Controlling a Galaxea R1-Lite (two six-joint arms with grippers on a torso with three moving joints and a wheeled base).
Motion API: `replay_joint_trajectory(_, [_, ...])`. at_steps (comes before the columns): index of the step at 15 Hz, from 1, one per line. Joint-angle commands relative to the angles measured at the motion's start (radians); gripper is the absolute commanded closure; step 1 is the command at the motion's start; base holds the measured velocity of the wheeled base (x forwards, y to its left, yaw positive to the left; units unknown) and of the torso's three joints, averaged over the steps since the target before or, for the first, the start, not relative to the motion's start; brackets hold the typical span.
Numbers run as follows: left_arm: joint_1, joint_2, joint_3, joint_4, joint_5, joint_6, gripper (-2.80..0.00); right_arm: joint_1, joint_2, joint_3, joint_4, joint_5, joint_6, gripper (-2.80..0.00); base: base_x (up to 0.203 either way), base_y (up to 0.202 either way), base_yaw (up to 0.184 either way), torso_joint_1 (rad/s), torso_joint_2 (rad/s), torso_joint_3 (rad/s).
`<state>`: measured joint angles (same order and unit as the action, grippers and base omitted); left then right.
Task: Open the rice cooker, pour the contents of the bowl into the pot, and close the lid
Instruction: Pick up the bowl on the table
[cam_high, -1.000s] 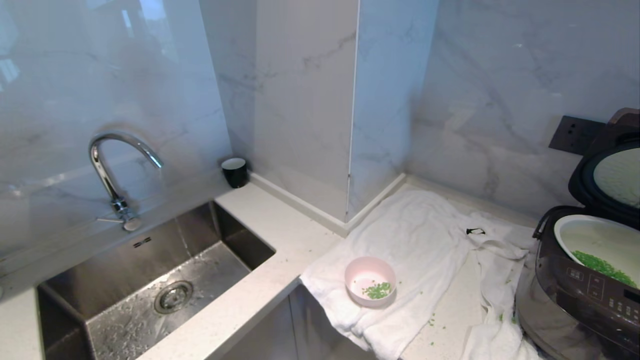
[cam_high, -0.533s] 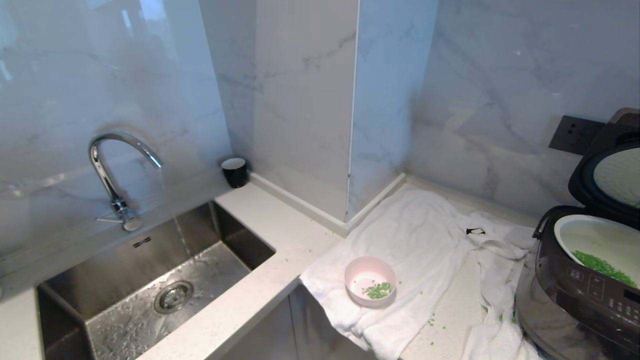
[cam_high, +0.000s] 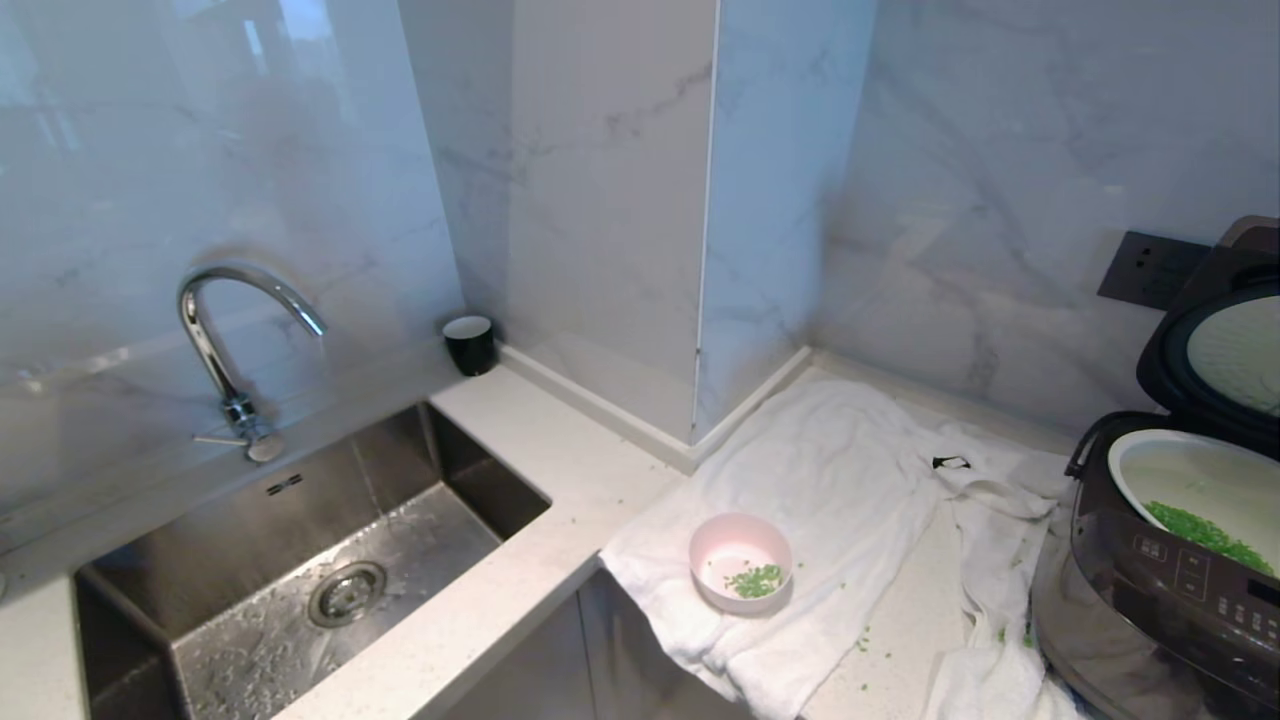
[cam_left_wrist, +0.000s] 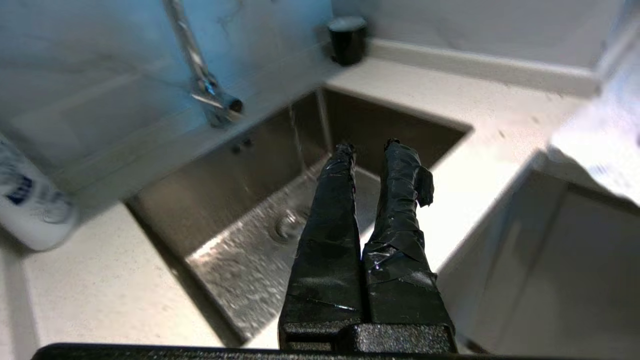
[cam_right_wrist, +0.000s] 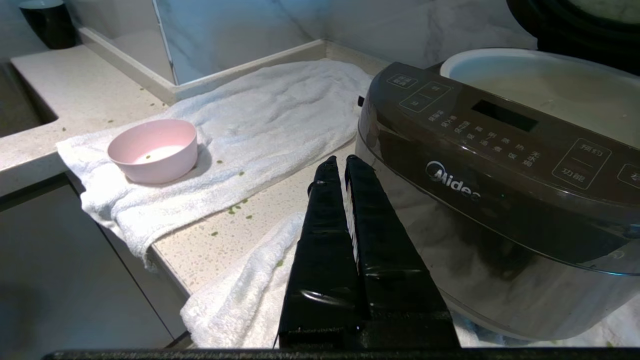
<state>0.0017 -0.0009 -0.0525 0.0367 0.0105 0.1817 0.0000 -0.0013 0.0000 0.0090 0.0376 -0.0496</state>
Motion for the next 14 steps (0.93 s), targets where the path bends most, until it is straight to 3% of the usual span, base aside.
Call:
replay_joint_trajectory(1, [0.000, 0.003, 0.029, 0.017, -0.063, -0.013, 0.00, 0.000, 0.001, 0.000, 0.000, 0.001, -0.001, 0.00, 0.000, 0.000, 0.000, 0.000, 0.00, 0.000])
replay_joint_trajectory(4, [-0.002, 0.003, 0.029, 0.019, -0.050, -0.079, 0.00, 0.000, 0.001, 0.000, 0.000, 0.001, -0.001, 0.00, 0.000, 0.000, 0.000, 0.000, 0.00, 0.000])
replay_joint_trajectory(14, [-0.002, 0.004, 0.028, 0.022, -0.061, -0.068, 0.00, 0.000, 0.001, 0.000, 0.001, -0.002, 0.002, 0.00, -0.013, 0.000, 0.000, 0.002, 0.00, 0.000])
